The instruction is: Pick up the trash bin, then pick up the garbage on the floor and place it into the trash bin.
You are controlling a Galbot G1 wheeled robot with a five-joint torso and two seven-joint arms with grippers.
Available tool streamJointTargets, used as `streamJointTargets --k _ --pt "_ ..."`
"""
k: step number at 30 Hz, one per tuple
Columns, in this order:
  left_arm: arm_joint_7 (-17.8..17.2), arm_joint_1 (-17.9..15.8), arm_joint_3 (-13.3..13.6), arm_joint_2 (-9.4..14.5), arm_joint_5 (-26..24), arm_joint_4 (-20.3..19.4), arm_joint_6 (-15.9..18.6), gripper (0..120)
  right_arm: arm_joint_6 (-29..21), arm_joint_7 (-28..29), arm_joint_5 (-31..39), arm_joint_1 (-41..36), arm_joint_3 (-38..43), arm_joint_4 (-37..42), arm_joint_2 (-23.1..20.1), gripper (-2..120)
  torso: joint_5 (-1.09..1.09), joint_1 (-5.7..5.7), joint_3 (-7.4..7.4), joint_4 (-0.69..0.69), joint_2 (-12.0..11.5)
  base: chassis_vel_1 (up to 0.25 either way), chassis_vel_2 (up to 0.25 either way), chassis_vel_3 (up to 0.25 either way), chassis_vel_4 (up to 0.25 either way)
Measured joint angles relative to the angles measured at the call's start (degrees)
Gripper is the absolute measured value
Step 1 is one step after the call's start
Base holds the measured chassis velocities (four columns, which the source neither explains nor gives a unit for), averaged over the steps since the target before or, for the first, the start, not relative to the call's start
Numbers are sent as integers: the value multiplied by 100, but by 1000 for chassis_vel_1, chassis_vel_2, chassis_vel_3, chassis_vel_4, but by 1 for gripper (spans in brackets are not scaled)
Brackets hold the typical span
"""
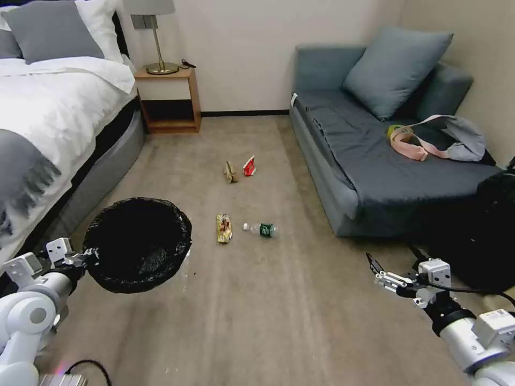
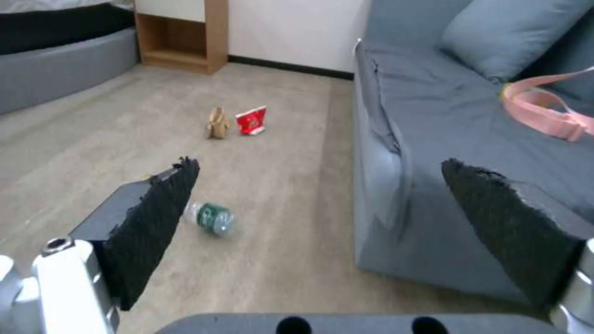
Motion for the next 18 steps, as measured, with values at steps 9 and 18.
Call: streamJointTargets --k 9,18 --pt "14 21 -25 -29 4 23 -7 1 29 -4 -49 -3 -28 -2 44 100 -2 0 0 -1 0 -183 181 177 -184" --pt "17 11 -117 -16 -25 58 -10 1 47 -15 -95 4 -69 -3 66 100 -2 0 -1 0 0 -153 155 165 -163"
